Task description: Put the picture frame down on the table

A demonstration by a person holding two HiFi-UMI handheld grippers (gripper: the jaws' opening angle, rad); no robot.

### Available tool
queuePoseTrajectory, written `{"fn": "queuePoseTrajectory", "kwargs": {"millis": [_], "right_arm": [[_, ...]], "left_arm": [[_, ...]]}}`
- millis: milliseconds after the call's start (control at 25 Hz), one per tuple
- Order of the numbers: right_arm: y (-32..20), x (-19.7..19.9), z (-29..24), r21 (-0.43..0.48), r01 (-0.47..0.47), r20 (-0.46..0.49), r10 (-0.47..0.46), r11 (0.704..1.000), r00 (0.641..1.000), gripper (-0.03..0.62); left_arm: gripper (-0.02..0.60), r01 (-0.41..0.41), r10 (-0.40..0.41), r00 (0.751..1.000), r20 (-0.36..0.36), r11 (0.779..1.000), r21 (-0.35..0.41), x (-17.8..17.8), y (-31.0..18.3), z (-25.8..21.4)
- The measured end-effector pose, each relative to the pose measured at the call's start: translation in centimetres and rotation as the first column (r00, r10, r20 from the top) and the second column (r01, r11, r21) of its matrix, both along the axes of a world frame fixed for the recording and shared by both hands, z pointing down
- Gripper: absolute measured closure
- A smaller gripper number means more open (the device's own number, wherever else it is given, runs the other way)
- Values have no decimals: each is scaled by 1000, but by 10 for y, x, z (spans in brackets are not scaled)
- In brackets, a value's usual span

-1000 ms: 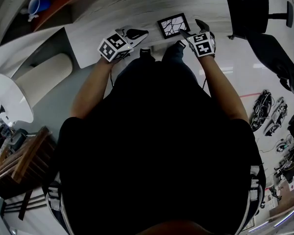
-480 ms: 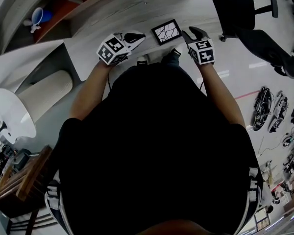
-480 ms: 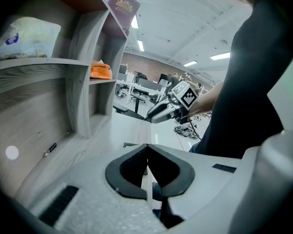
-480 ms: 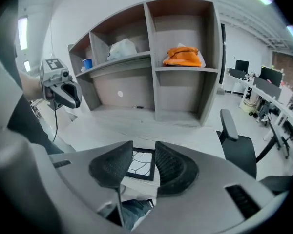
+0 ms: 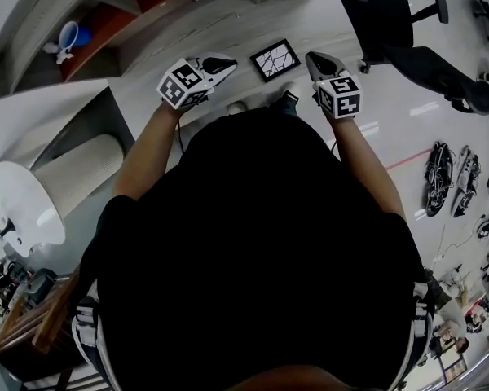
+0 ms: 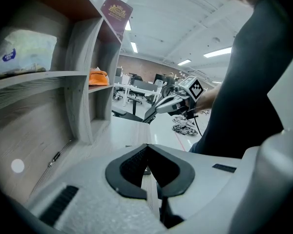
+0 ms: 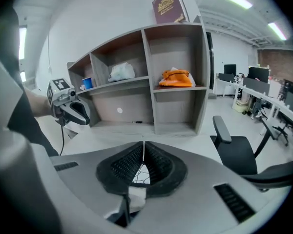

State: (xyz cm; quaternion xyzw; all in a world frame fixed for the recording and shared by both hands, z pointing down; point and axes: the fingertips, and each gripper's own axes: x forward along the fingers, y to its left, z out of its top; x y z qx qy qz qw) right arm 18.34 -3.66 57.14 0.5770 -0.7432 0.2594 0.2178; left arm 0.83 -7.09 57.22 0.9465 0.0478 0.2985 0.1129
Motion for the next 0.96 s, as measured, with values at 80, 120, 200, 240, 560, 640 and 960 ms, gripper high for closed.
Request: {"fn": "queuePoseTrajectory", "kwargs": {"millis": [80,120,200,240,560,640,960], "right_arm": [[2,3,-8,9,-19,-1,19,1000,1000,585],[3,4,-11,14,-30,0,30,999,1000,586],[5,7,-18,27,-56,6,55,998,998,586],[6,8,-22,35,-69,9,69,997,998,586],[18,27,-53,100,-176,32,173,979,984,586],[21,29,-55,104,-191,35,188,976,981,586],[40,13,-66,107,-201,52,196,974,979,586]], "left_arm": [[563,-6,6,1000,-8,1000,4,1,-3,-3],[563,-13,13,1000,-12,1000,6,2,-3,-4],[564,-30,31,999,-19,999,11,4,-3,-7],[563,-39,39,999,-24,999,14,5,-2,-9],[563,-60,57,991,-122,998,-16,20,1,-38],[563,-58,51,987,-155,997,-42,24,-1,-48],[564,-64,52,965,-257,997,-39,40,-8,-103]]}}
